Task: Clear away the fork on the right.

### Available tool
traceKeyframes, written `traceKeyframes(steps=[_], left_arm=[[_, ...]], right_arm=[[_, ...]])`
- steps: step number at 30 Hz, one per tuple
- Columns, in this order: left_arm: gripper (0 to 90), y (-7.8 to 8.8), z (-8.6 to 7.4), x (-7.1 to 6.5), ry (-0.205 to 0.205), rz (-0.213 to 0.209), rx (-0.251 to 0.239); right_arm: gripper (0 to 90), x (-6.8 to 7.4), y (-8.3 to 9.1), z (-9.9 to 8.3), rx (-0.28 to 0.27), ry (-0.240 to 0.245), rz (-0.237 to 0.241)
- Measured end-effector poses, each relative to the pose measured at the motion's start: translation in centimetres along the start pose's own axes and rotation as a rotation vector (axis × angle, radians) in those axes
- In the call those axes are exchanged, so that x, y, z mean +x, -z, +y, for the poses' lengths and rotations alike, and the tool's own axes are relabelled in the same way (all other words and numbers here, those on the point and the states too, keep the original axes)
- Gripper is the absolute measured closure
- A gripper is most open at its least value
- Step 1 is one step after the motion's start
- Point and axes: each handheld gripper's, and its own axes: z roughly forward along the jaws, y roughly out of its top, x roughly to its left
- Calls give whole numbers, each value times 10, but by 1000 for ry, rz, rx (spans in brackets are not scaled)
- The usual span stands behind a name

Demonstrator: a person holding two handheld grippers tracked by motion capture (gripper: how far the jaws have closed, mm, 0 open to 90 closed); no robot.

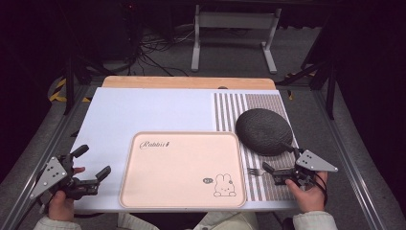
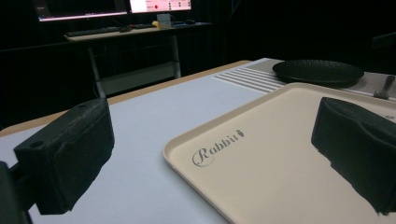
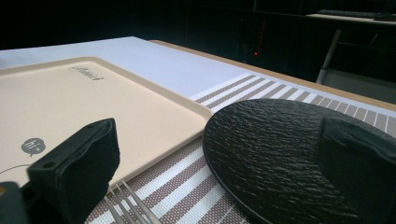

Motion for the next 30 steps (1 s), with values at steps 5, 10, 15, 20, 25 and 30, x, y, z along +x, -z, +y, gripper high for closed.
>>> traceKeyframes(steps=[5,10,15,20,25,30], left_arm=[[1,0,0,0,3,0,0],[1,1,0,0,-4,0,5],[1,1,0,0,0,0,1],[1,1,0,0,-1,5,4],[1,0,0,0,2,6,5],[1,0,0,0,4,8,4]], right_arm=[[10,0,0,0,-5,2,4],[10,0,0,0,-1,-1,2],[8,0,0,0,-1,-6,8],[9,0,-2,1,-15,-16,16],[16,-1,-6,7,14,0,26],[18,-2,-14,16,62,18,58]])
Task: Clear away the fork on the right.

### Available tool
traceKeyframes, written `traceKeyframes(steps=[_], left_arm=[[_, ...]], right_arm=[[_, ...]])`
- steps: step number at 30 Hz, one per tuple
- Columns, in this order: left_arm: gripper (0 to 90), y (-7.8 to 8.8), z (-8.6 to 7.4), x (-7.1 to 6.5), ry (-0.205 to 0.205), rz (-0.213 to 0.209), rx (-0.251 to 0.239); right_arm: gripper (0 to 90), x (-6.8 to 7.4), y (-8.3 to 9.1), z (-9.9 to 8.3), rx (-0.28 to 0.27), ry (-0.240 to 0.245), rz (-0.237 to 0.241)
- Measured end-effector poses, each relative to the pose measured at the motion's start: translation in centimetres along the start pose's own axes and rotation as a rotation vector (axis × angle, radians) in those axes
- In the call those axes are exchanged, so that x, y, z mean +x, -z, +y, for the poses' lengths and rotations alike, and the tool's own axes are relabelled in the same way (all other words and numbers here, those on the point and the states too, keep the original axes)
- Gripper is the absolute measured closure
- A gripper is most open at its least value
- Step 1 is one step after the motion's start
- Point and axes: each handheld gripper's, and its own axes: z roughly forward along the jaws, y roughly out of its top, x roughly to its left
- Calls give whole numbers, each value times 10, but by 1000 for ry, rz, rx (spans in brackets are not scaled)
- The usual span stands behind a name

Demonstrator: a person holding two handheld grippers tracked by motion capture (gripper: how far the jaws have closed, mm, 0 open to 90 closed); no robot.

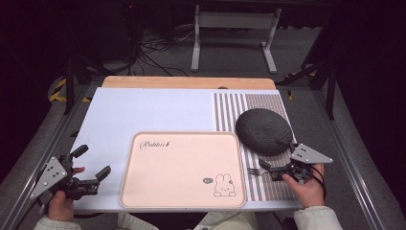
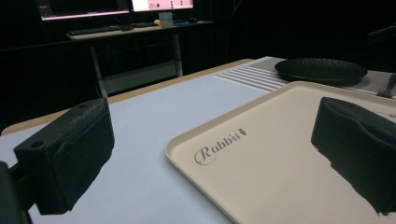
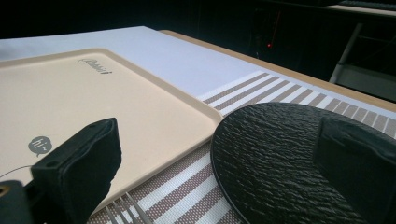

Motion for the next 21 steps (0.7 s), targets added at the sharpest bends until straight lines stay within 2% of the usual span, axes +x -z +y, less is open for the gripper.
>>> traceKeyframes(steps=[6,14,16,21], left_arm=[[1,0,0,0,-3,-2,2],[1,0,0,0,-2,0,1],[1,0,0,0,-1,0,1],[1,0,0,0,-1,0,2]], right_arm=[[19,-4,-6,15,26,21,8],[43,-7,-17,27,30,31,35],[56,-8,-19,30,34,31,60],[46,-7,-24,40,77,53,86]])
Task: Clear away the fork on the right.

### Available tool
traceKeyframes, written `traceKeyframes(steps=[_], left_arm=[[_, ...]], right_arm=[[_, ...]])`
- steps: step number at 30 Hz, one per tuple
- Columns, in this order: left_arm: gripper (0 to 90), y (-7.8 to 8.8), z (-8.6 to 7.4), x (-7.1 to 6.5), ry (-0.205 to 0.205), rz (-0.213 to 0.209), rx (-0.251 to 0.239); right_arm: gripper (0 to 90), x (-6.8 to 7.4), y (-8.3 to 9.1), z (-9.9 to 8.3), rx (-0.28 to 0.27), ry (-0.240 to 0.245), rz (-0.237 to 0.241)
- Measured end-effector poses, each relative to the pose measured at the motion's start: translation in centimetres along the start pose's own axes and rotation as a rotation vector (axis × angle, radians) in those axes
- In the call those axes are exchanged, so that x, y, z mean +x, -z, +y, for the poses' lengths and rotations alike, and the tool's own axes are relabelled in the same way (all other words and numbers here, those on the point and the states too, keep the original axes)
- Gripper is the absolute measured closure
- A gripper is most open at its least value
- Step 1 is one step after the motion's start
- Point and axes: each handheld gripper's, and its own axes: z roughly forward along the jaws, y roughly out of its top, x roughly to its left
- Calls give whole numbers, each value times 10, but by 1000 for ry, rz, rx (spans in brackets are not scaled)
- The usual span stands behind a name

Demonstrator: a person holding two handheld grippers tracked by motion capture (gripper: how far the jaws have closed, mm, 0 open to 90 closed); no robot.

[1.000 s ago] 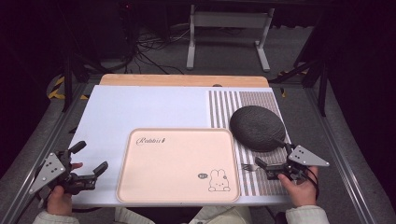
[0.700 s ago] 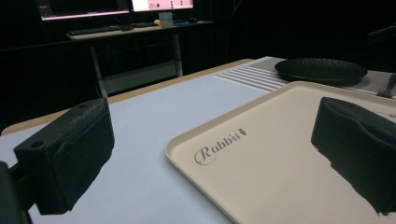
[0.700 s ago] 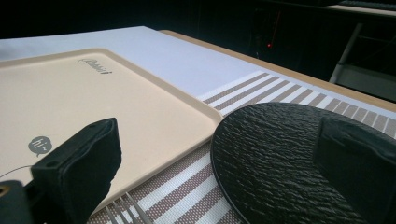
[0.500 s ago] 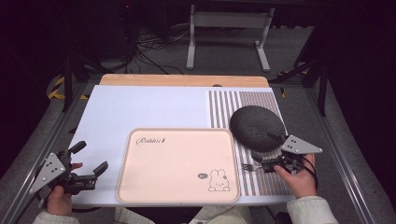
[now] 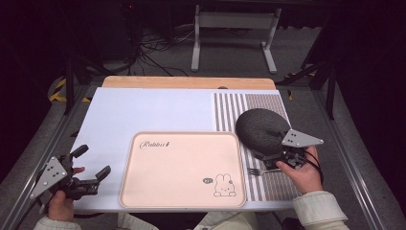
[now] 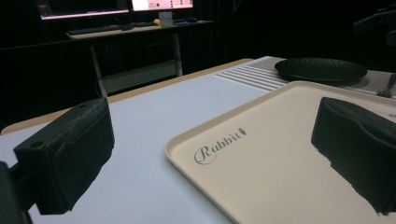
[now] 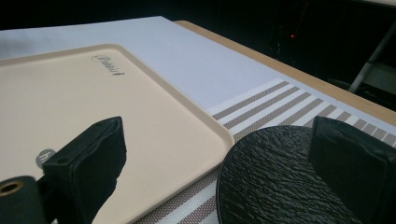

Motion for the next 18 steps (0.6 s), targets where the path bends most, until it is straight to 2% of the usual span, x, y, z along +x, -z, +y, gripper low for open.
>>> traceKeyframes(steps=[5,7,10,17,18], left_arm=[[1,0,0,0,2,6,1],[1,0,0,0,0,6,0],[1,0,0,0,0,6,0],[1,0,0,0,2,9,-2],[1,0,0,0,2,9,-2]], right_arm=[[61,0,-2,14,66,57,27],[74,0,-2,19,94,66,32],[77,-2,0,31,196,114,51],[93,-4,6,44,351,135,78],[93,-4,6,44,351,135,78]])
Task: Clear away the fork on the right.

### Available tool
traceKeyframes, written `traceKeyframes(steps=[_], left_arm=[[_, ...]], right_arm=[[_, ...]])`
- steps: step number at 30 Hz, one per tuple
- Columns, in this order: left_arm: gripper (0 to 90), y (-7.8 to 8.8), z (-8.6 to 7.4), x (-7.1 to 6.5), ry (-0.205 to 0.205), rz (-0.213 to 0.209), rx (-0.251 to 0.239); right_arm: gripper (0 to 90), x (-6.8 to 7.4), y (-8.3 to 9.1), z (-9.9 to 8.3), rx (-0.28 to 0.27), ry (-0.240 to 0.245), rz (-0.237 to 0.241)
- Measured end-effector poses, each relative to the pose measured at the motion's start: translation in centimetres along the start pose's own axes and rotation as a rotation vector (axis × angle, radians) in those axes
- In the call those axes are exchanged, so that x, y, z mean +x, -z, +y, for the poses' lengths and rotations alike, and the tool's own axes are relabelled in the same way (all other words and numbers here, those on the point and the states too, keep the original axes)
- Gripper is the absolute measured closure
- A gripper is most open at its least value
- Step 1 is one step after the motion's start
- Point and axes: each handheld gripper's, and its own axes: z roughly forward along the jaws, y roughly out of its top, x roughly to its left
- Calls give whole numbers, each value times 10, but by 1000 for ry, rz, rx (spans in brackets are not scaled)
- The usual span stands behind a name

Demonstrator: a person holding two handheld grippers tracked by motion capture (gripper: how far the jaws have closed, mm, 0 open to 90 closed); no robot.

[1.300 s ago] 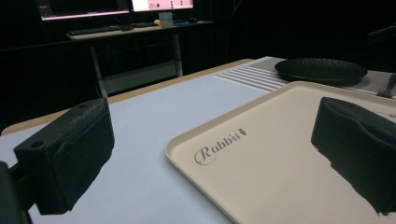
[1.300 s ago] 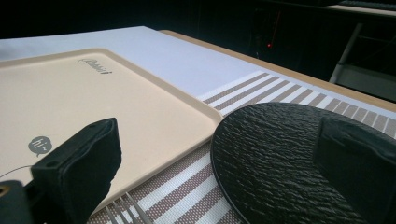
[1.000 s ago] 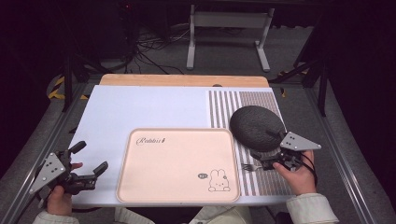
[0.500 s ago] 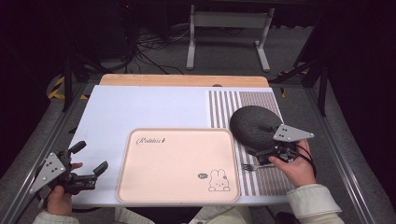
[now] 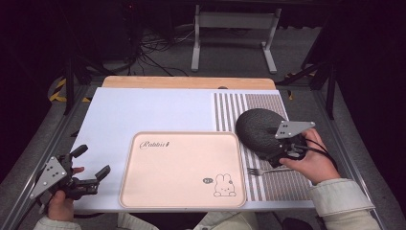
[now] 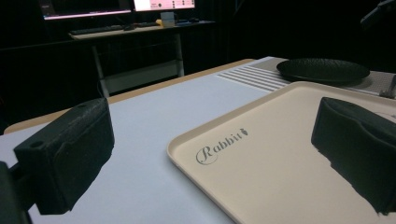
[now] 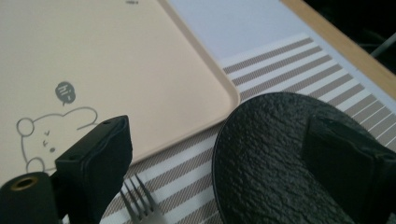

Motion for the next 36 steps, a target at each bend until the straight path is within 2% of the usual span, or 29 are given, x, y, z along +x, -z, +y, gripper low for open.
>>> traceKeyframes(steps=[2,3,9,17,19,27,32,36], left_arm=[[1,0,0,0,-1,-1,0],[1,0,0,0,-1,-2,1],[1,0,0,0,-1,-1,0],[1,0,0,0,-5,-2,2],[1,0,0,0,-4,-2,2],[0,0,0,0,-4,-3,2],[1,0,0,0,-3,-2,1],[1,0,0,0,-5,-4,2]], right_arm=[[124,1,1,2,62,20,-17],[137,1,1,4,99,29,-11],[137,2,-2,7,230,85,28],[136,0,-7,5,310,113,61],[145,0,-10,3,360,125,83],[152,0,-17,-4,437,129,131],[159,1,-20,-6,492,147,145],[161,2,-22,-8,512,142,154]])
